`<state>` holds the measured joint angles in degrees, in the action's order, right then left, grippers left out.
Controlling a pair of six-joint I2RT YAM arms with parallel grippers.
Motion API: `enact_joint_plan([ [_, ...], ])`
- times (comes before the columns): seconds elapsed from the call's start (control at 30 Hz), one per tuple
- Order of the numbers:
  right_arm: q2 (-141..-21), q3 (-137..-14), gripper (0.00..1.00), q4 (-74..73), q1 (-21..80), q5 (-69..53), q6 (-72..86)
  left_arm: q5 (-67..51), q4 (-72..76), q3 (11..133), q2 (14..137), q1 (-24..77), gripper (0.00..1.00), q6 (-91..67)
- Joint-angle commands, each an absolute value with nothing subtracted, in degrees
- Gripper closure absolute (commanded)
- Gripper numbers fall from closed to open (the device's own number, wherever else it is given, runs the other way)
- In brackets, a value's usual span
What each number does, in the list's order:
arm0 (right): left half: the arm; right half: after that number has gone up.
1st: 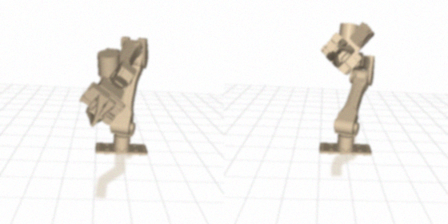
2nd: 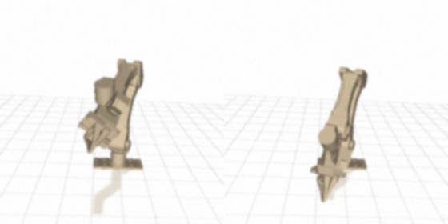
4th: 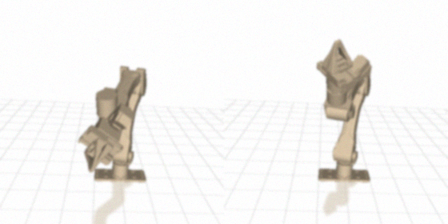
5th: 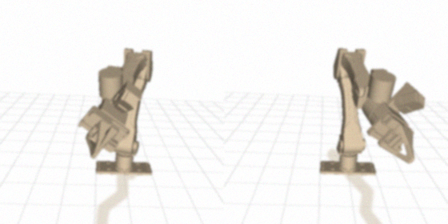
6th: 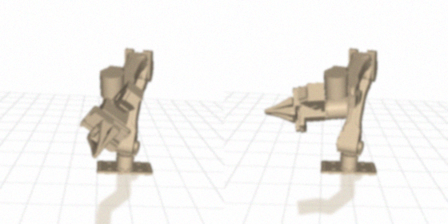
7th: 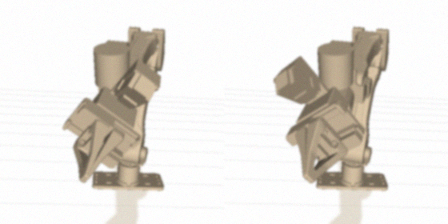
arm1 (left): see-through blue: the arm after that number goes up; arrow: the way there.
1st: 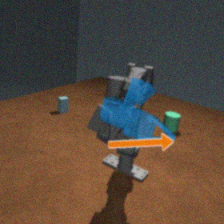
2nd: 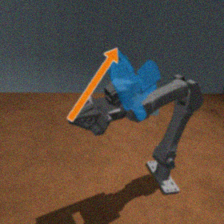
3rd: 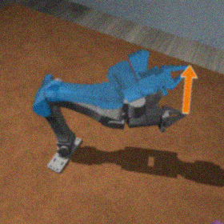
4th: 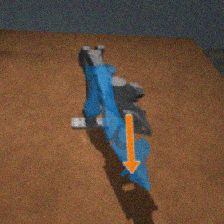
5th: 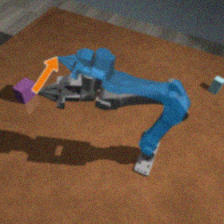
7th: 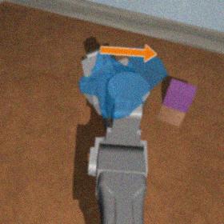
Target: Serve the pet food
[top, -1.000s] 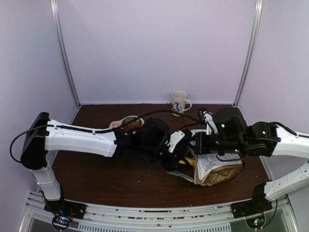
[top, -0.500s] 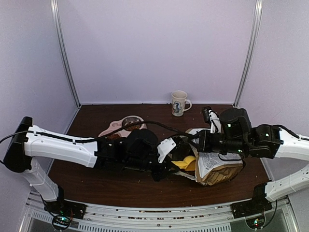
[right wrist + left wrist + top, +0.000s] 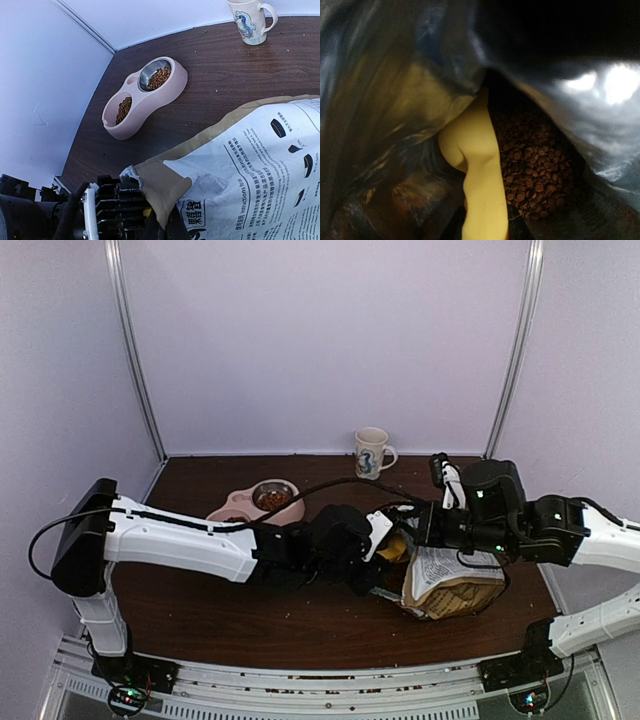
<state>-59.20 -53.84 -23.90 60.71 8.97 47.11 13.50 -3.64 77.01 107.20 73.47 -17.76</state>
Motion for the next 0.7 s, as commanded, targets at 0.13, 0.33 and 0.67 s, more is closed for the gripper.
enact_joint_plan([
  [0.13, -56.07, -53.81, 1.00, -17.64, 59.71, 8.32, 47.68, -10.97, -16.29, 80.47, 113.48, 74.42, 1.00, -5.78],
  [0.33, -55.03, -52.95, 1.00, -17.40, 59.33, 9.01, 48.53, -13.17, -11.99, 75.28, 109.62, 75.32, 1.00, -7.06],
  [0.67, -52.25, -51.88, 1.00, -18.97, 57.84, 10.22, 49.15, -7.88, 1.29, 64.57, 103.48, 75.32, 1.00, -13.77],
])
